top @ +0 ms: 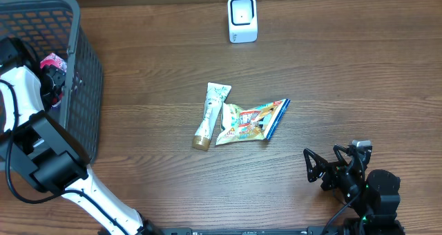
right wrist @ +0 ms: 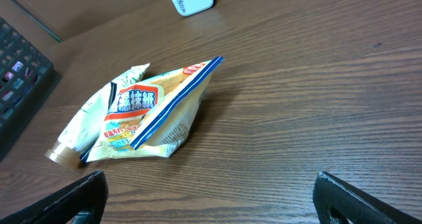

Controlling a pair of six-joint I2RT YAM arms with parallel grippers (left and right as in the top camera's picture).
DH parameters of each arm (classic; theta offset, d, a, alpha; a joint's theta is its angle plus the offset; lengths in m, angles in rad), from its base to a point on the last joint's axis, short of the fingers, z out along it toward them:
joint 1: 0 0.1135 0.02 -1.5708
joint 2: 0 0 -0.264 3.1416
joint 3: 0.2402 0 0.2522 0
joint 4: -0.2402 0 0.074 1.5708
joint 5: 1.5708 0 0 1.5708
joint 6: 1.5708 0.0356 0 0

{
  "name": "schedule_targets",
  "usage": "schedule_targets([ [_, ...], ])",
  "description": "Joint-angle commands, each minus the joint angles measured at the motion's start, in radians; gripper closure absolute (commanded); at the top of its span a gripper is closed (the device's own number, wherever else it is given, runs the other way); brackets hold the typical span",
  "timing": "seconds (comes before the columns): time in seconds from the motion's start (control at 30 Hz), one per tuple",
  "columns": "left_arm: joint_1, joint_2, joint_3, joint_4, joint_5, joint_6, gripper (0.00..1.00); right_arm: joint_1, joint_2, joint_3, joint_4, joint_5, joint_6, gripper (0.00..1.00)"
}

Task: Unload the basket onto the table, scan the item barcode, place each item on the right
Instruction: 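Reach into the basket and grasp the purple Carefree box with left gripper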

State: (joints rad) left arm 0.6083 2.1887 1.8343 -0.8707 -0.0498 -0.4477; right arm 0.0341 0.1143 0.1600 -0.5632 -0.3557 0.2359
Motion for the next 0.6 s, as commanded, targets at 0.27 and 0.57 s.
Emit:
schedule_targets([
  [0.27, 0.008, 0.059, 0.035, -0.095, -0.055, 0.107, 0.96, 0.004, -0.005, -0.003, -0.018, 0.008, 0.000, 0.00],
  [0.57, 0.008, -0.126, 0.237, -0.247, -0.036, 0.066, 0.96, 0.004, -0.005, -0.003, -0.018, 0.008, 0.000, 0.00],
])
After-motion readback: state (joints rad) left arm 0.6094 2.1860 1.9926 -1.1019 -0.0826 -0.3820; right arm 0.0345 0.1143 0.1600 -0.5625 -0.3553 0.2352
